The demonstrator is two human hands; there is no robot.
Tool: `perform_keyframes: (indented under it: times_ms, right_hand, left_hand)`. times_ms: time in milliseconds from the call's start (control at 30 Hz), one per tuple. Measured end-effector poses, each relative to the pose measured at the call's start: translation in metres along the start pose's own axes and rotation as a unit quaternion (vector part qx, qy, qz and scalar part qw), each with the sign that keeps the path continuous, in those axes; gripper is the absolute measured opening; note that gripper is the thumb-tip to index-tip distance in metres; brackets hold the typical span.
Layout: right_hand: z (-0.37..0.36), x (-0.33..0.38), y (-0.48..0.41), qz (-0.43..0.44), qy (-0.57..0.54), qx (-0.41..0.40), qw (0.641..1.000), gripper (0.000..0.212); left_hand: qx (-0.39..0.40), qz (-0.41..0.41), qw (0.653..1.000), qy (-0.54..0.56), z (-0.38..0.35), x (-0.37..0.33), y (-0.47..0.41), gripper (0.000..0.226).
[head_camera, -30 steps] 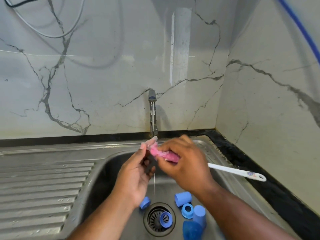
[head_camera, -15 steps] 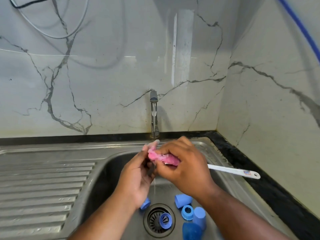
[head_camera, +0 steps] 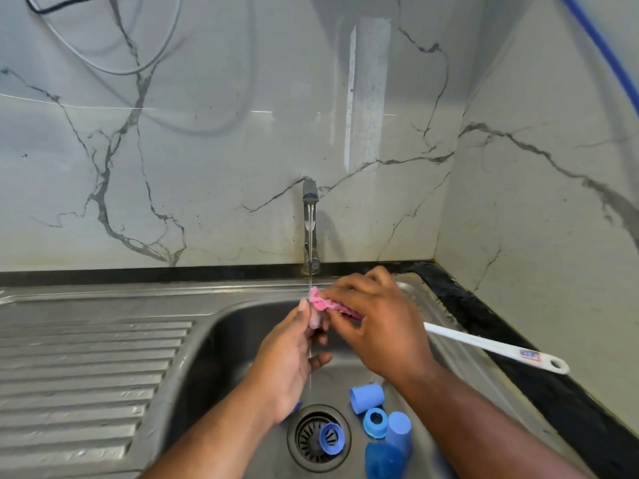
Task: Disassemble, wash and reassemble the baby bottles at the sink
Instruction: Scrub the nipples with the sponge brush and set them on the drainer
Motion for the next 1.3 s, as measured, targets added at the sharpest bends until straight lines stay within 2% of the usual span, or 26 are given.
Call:
perform_keyframes:
  times_ms: [133,233,333,433,767,833,933,1067,1200,1300]
  right_hand:
    - [0.005,-0.017,0.002,-0.056,0.015,-0.013,0.998,0.025]
    - [0.009,-0.024,0.002,-0.082,0.011,-0.018,0.996,0.027]
    - [-0.005,-0.020,0.003,-0.048,-0.047,0.038,0.997,0.030]
    - [-0.019,-0.023,0.005,-0.047,-0.104,0.090,0.989,0.032]
    - [-0.023,-0.030,0.003,-0.033,-0.121,0.106,0.986,0.033]
    - [-0.023,-0.030,0.003,-0.030,-0.124,0.108,0.986,0.033]
    - [-0.023,-0.027,0.004,-0.024,-0.126,0.111,0.985,0.034]
    - [-0.024,-0.021,0.006,-0.012,-0.103,0.122,0.987,0.034]
    - [-0.022,-0.025,0.005,-0.026,-0.101,0.112,0.988,0.031]
    - [-0.021,-0.029,0.004,-0.052,-0.099,0.107,0.988,0.029]
  left_hand:
    - [0.035,-0.016,0.998,-0.054,-0.002,-0.001,-0.002,0.042]
    - [0.082,-0.025,0.991,-0.103,-0.009,-0.004,0.001,0.037]
    - [0.106,-0.011,0.988,-0.113,-0.013,0.000,0.003,0.028]
    - [0.118,-0.007,0.985,-0.125,-0.014,0.003,0.003,0.029]
    - [0.076,0.015,0.995,-0.060,-0.022,0.000,0.009,0.025]
    - [0.064,0.033,0.996,-0.054,-0.021,-0.002,0.010,0.036]
    - [0.045,0.095,0.994,-0.025,-0.010,0.003,0.008,0.064]
    - [0.042,0.120,0.990,-0.052,-0.003,0.006,0.008,0.050]
    - [-0.030,0.087,0.996,-0.014,0.015,0.008,0.001,0.041]
    - [-0.035,0.053,0.998,-0.009,0.021,0.002,-0.004,0.036]
Point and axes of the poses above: each hand's wrist, its own y-axis away from the middle knuckle, its own z-axis out of the back of the hand, x = y × z, the point moved 8 cm from there along -y, towards the middle knuckle, and after that the axes turned 7 degrees about y, right-handed, at the moved point
